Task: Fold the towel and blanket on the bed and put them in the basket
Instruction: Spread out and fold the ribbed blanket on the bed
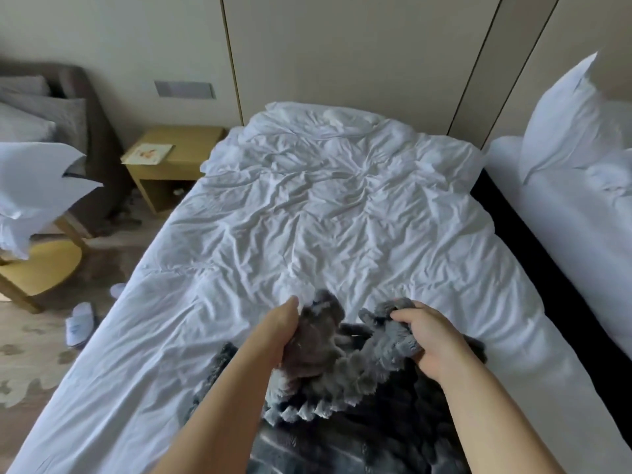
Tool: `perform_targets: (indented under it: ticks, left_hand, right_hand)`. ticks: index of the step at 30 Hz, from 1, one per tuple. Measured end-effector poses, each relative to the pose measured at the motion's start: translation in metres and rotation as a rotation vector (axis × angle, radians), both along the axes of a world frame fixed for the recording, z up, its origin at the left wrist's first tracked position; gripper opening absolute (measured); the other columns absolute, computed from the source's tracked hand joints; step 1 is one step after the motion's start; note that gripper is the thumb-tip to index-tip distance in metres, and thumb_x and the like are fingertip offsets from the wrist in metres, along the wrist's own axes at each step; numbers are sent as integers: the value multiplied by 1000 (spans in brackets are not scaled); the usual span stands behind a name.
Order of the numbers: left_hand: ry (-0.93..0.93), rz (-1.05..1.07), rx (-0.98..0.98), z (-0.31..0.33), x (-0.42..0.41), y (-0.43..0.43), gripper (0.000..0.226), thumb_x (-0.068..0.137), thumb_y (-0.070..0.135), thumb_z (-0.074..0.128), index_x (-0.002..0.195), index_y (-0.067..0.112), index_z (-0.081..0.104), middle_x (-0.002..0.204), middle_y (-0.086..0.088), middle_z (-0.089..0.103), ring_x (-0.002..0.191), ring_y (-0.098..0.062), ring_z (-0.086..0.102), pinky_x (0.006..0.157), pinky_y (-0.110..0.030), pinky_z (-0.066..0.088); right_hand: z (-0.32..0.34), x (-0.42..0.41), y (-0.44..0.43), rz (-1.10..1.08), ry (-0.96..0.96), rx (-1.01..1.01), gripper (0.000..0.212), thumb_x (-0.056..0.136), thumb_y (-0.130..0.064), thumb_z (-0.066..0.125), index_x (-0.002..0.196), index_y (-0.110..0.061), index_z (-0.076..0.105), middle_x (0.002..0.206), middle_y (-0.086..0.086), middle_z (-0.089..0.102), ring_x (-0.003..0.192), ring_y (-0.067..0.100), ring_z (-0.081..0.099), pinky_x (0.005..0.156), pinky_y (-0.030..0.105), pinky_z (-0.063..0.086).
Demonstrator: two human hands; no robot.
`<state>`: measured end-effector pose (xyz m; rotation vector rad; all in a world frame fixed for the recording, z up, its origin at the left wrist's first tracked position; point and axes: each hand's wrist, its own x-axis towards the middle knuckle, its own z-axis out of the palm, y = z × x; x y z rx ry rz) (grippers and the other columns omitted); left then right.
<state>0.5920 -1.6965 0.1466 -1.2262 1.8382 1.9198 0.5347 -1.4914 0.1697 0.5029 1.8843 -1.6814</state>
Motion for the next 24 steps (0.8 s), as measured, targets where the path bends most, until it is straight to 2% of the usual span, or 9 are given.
perform_targets:
  ticks: [2,4,6,8,11,15,18,21,24]
  left_hand:
    - [-16,-105,-35,0,6,6,68,97,58,33,110,2,69,111,-22,67,101,-33,64,95,-43,49]
    - [29,-211,117,11,9,13,68,86,70,46,68,12,76,73,-10,70,74,-24,66,77,-36,51]
    - [78,-368,267,27,8,19,59,69,71,66,74,14,76,79,-7,73,79,-22,69,72,-32,55]
    - [109,-584,284,39,5,22,51,59,58,82,79,11,76,80,-8,73,71,-21,70,66,-31,58]
    - [65,-776,146,62,3,24,22,73,29,80,72,8,73,55,-3,65,49,-15,63,55,-26,55]
    - [179,-548,-430,82,-5,25,24,84,28,68,78,4,68,57,-8,63,53,-23,58,54,-28,46]
    - [417,-197,-188,100,-6,27,30,87,34,66,85,5,71,80,-18,73,71,-30,70,63,-37,56]
    - [586,-157,-35,114,-5,33,29,92,29,60,68,18,72,67,-6,71,58,-17,67,47,-25,50]
    - [664,-132,38,128,1,35,34,93,31,58,65,14,67,59,-7,62,54,-20,60,51,-30,45]
  right_hand:
    - [5,6,2,17,-27,36,45,89,-18,60,133,-15,54,134,9,55,120,32,53,102,47,43]
    - [13,7,0,-2,-27,21,41,90,-24,58,130,-12,56,127,13,59,114,32,57,101,49,45]
    - [25,6,-2,-19,-7,-41,32,91,-23,54,117,-8,64,111,17,68,100,34,65,93,47,51]
    - [37,5,-6,-44,21,-174,27,91,-18,52,102,-1,69,93,18,72,88,34,68,83,44,53]
    - [59,7,-12,-101,98,-323,23,93,-14,50,91,-3,70,82,15,71,83,30,68,80,43,54]
    - [86,13,-15,-139,269,-537,24,93,-9,48,85,-10,72,76,7,70,70,17,67,60,28,54]
    - [98,26,-24,-118,559,-451,22,90,-11,52,87,-17,73,84,2,74,78,13,70,64,25,55]
    - [100,45,-41,185,749,-290,26,88,-32,51,106,-26,70,100,-3,74,95,14,70,74,29,57]
    - [104,53,-48,399,730,-246,35,95,-35,39,121,-36,63,105,-9,72,96,6,68,74,23,54]
